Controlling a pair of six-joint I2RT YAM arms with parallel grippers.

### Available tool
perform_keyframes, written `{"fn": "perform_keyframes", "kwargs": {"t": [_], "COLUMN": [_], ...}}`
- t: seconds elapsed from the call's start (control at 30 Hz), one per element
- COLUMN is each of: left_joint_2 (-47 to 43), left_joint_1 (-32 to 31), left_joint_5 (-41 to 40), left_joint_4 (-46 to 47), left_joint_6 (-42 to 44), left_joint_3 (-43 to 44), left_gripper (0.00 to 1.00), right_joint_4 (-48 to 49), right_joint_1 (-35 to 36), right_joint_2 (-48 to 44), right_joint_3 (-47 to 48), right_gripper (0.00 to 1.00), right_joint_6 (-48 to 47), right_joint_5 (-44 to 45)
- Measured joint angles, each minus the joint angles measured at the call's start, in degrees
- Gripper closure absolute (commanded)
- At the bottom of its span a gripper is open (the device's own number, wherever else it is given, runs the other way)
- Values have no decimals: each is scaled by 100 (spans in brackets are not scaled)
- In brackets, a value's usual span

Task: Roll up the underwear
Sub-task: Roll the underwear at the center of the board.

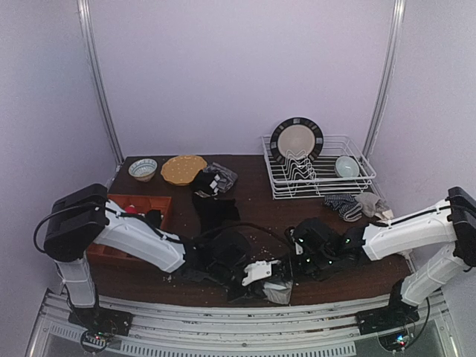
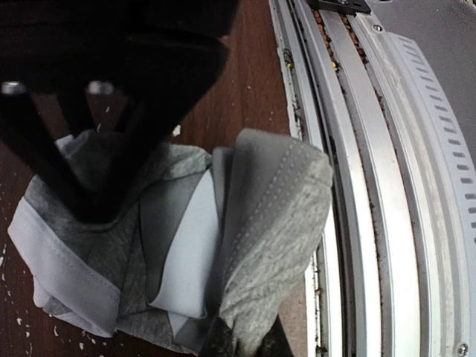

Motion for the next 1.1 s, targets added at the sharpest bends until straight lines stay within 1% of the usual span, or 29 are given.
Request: {"fn": "perform_keyframes", "kwargs": {"t": [0.07,0.13,0.3,0.43,0.5,0.57,0.67,0.8,0.87,0.97,1.1], "left_joint_2": [0,4,216,535,686,815,1062,1335,1438,1558,1703], "left_joint_1": [24,92,345,581,682,761,848,925,951,1003,1064], "left_joint_5": [109,313,968,1572,1864,2083,2387,2673,2813,2992,3195], "left_joint_4": [-72,-227,-890,-1587,-1886,-2146,-2623,-3121,-3270,-3429,-3602], "left_joint_6": [-210,-411,-824,-1080,-1161,-1209,-1239,-1255,-1272,-1292,-1309], "left_joint_3": [26,114,575,1121,1355,1547,1923,2315,2426,2557,2708], "left_gripper": [100,100,100,100,100,100,100,100,100,100,100], "right_joint_4": [-33,-151,-581,-560,-503,-538,-662,-767,-754,-737,-577], "right_joint_1": [-9,-9,-13,-11,2,55,404,1165,1443,1681,1843], "right_joint_2": [13,-122,-905,-1665,-2020,-2175,-2140,-2009,-1985,-1812,-1239], "right_joint_3": [164,234,208,-144,-422,-549,-490,-348,-321,-208,26], "right_gripper": [62,61,61,61,61,61,61,62,65,69,72], "right_joint_6": [-155,-319,-855,-1355,-1668,-1932,-2367,-2804,-2959,-3117,-3298], "right_joint_5": [22,96,433,503,380,205,109,295,385,551,706]}}
